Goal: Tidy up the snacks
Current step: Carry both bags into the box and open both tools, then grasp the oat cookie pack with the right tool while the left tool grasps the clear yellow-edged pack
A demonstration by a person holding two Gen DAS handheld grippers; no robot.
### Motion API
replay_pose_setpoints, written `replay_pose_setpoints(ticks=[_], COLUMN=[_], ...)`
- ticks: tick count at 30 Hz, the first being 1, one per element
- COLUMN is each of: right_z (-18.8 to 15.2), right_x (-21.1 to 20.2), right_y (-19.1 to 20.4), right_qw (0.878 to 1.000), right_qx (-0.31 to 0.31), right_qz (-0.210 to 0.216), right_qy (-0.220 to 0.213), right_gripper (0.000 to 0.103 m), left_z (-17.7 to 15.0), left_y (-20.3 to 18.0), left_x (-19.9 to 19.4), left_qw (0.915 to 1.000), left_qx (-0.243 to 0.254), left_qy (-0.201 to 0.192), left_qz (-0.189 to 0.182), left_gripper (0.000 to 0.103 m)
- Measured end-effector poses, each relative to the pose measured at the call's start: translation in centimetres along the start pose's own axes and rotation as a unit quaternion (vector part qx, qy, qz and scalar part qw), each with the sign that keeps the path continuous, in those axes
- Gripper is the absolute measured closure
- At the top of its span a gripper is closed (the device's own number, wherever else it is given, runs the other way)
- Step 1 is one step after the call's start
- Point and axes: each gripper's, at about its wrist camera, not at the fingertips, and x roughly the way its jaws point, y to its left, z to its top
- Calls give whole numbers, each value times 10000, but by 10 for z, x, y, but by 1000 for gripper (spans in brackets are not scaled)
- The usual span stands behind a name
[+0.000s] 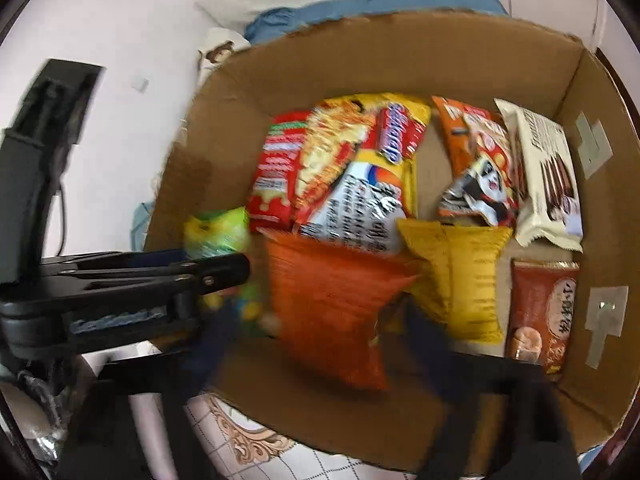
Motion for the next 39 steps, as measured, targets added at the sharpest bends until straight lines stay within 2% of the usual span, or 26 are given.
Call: replay_pose_setpoints(ticks=[8,16,27,39], right_z=[-7,-18,-31,-64], right_x=[-18,-49,-68,-116], right_y=[-10,-25,-40,-29], right_qw=[9993,9929,9887,9782], right_qx=[46,35,156,-22], right_qz=[-355,-1139,-1407,-1733], right_qy=[-59,-334,-493,-1147], right_gripper=[5,5,5,5], left_z=[-9,-27,-47,-91], left_y=[-2,-4,-13,-23], left_x=[-11,-18,-21,-64], left_qw=[9995,9977,9960,9837], left_qx=[-120,-160,-42,101], left_qy=[-299,-660,-897,-1785], left_qz=[-50,0,50,171], left_gripper=[14,14,14,14])
